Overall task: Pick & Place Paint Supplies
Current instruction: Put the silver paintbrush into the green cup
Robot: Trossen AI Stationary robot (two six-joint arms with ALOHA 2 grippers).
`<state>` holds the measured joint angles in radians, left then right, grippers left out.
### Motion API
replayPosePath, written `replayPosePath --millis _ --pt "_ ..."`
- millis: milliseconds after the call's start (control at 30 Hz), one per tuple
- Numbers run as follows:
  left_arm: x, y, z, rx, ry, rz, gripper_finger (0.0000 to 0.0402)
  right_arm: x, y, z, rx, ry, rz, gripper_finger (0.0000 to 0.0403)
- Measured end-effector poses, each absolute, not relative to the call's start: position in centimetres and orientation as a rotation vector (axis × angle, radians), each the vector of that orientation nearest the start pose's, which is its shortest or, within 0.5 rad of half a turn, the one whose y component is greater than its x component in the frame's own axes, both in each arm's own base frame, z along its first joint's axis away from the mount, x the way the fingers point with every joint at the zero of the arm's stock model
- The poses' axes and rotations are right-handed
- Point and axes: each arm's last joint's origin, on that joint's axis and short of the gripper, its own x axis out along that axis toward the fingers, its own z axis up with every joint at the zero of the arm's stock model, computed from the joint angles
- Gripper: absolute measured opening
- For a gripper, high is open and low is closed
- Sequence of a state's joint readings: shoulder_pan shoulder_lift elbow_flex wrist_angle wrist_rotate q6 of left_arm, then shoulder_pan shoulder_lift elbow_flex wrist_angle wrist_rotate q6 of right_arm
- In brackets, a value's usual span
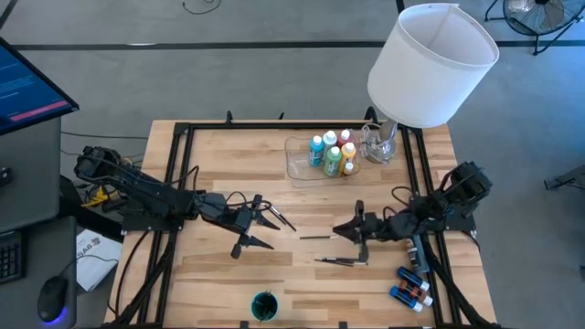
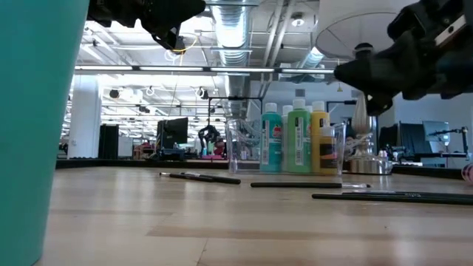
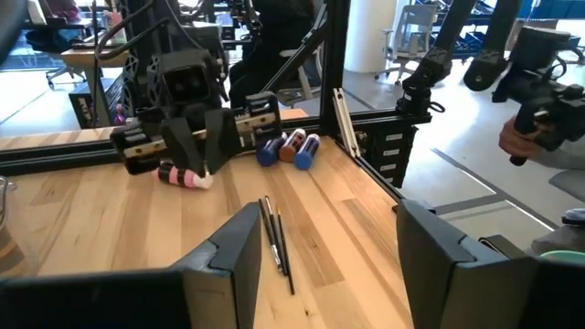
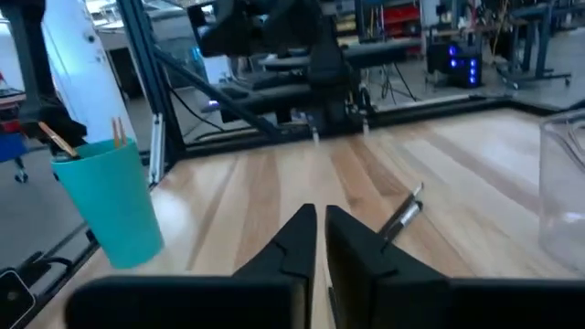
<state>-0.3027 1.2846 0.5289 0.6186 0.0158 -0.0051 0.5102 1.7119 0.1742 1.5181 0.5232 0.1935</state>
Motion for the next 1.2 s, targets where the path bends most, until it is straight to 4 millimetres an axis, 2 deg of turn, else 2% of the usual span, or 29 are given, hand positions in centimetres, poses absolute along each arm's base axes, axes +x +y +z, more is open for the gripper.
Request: replayPosePath --millis 200,533,733,1000,1200 --pt "24.9 -7.8 21.9 0.015 0.138 -0.317 0.0153 20.4 9.9 11.1 0.147 0.124 -0.019 0.0009" --pt "24.9 -7.8 21.9 0.015 0.139 -0.317 0.0153 20.9 9.9 10.4 0.267 0.210 -0.061 0.0015" --pt "24.9 -7.8 21.9 0.009 0.140 -0.316 0.0153 20.9 9.8 10.2 0.302 0.227 -0.070 0.0029" --pt "24.9 -7.8 21.9 0.008 0.141 -0.316 0.0153 20.9 9.6 9.7 0.261 0.271 -0.085 0.0065" --pt "24.9 -7.8 21.9 0.008 0.141 -0.316 0.0153 22.2 10.8 9.4 0.161 0.410 -0.042 0.0081"
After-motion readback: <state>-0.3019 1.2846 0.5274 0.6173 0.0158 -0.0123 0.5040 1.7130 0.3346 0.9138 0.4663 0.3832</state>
